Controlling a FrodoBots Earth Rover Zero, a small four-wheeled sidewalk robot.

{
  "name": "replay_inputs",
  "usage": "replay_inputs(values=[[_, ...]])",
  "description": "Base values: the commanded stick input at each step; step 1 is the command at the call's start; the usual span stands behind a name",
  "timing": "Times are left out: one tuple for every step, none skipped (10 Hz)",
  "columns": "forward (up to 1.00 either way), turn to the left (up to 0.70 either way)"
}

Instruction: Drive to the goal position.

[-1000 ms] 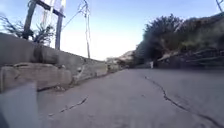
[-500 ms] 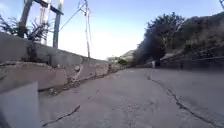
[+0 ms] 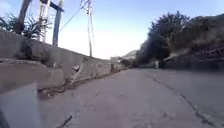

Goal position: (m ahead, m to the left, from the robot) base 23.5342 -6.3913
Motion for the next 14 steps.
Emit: replay_inputs(values=[[0.7, 0.0], [0.7, 0.0], [0.7, -0.26], [0.7, -0.16], [0.7, -0.06], [0.7, 0.0], [0.7, 0.0], [0.7, 0.0], [0.7, 0.0], [0.7, 0.0], [0.7, 0.0], [0.7, 0.0], [0.7, 0.0], [0.7, 0.0]])
